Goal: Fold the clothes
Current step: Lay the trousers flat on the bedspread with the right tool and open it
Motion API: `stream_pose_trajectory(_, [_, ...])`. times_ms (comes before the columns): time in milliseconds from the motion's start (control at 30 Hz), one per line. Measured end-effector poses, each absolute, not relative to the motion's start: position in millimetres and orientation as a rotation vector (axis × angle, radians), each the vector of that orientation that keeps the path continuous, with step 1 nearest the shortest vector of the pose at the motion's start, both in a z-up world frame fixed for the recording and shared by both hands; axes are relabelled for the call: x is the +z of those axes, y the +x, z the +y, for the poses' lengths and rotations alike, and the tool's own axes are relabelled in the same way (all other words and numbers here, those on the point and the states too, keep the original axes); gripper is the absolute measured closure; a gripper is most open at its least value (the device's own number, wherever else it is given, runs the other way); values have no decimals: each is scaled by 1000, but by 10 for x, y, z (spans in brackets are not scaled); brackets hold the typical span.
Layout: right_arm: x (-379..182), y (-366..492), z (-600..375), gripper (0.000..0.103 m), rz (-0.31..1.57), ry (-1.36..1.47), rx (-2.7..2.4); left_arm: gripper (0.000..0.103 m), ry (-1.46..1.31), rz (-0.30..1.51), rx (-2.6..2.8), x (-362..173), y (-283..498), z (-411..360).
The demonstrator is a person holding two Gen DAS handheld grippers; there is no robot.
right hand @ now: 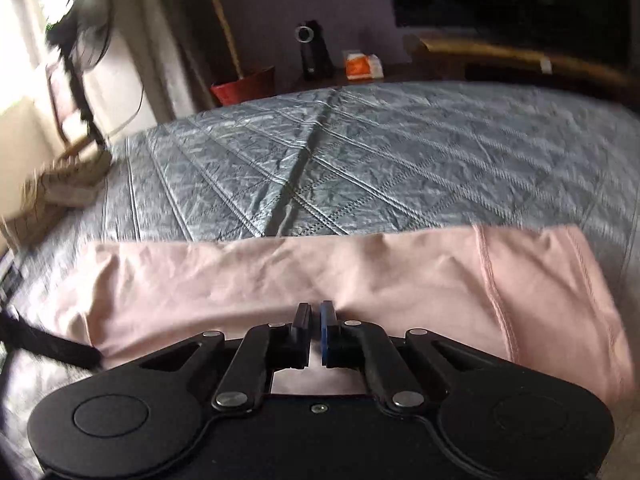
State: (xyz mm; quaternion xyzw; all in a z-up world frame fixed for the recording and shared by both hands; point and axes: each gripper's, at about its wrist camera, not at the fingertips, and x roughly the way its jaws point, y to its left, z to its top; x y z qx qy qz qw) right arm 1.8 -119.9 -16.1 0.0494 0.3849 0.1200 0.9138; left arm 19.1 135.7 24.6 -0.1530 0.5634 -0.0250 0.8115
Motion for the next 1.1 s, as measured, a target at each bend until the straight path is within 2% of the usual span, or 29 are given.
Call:
stream_pose_trajectory(67, [-159,18,-1212,103,791,115,247,69,-314,1166,84,290,180,1590])
stream_pose_trajectory(133, [-160,12,-1228,103,787,127,250,68,-286,1120,175,364,147,1729])
stream_pose_trajectory(200, [-157,-2,-1230,103,782,127,254,66,-299,1070,102,487,56,1648])
stream_pose_trajectory(267, [-158,3,-1238,103,781,134,257,58,-203,1050,4,518,-21,1334])
stream_pose_trajectory(400, [-152,-6,-1211,103,775,125,256,57,20,1026,-139,407,-47,697])
stream_pose_trajectory(500, [-153,-17,-1200,103,771,121,259,57,54,1033,-165,270,6,546])
stream_pose_trajectory(600, [-153,-22,-1193,103,769,118,261,44,42,1088,-94,202,14,741])
stream_pose_trajectory(667, [-151,-25,-1187,103,768,117,260,40,24,1124,-13,206,13,936])
stream_pose_trajectory(900, [-142,-39,-1161,103,768,105,255,46,-156,1101,283,377,-26,1672])
stream_pose_trajectory(1100, [-145,-50,-1154,103,766,107,255,41,-57,1033,31,422,-7,1076])
